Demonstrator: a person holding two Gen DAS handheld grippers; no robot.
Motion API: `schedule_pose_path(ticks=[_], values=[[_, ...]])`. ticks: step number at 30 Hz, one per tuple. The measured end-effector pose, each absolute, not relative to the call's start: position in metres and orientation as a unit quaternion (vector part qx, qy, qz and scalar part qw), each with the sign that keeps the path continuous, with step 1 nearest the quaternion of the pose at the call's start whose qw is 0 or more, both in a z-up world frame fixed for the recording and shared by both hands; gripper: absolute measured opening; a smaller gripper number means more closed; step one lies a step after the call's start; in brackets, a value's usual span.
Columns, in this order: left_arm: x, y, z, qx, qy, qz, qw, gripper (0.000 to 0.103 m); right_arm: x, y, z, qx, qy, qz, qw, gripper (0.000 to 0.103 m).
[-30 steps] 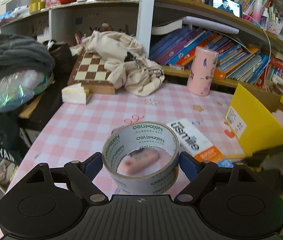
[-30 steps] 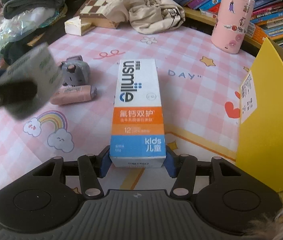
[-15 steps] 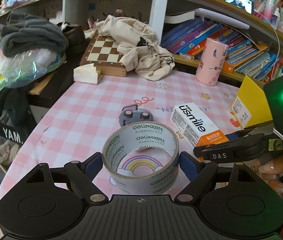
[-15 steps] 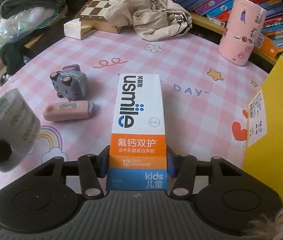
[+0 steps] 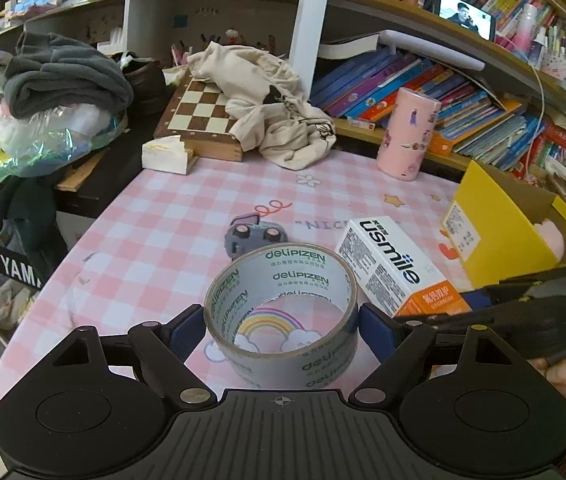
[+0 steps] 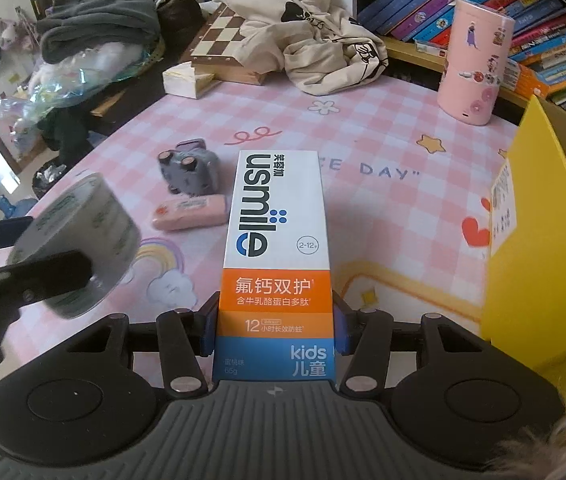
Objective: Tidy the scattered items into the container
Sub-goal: 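Lift and carry the tape roll toward the yellow box while right gripper carries the Usmile box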
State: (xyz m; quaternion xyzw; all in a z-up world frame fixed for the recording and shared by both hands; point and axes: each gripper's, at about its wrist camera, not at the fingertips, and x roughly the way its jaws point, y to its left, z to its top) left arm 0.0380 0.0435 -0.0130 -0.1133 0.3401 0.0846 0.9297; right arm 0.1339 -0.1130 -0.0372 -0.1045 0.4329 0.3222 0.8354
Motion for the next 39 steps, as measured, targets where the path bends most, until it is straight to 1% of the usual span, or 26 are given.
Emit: schedule_pose_path(ticks=[21, 39], values=[[-0.031, 0.021, 0.009, -0.101, 0.311, 0.057, 0.943, 0.084, 0.043, -0.147, -0.015, -0.079, 0.398, 0.299, 0.864, 0.05], [-0.059, 0.014, 0.013, -0.102, 0.301, 0.019, 0.948, 0.084, -0.003, -0.164, -0.008, -0.064, 0.386, 0.268, 0.881, 0.05]])
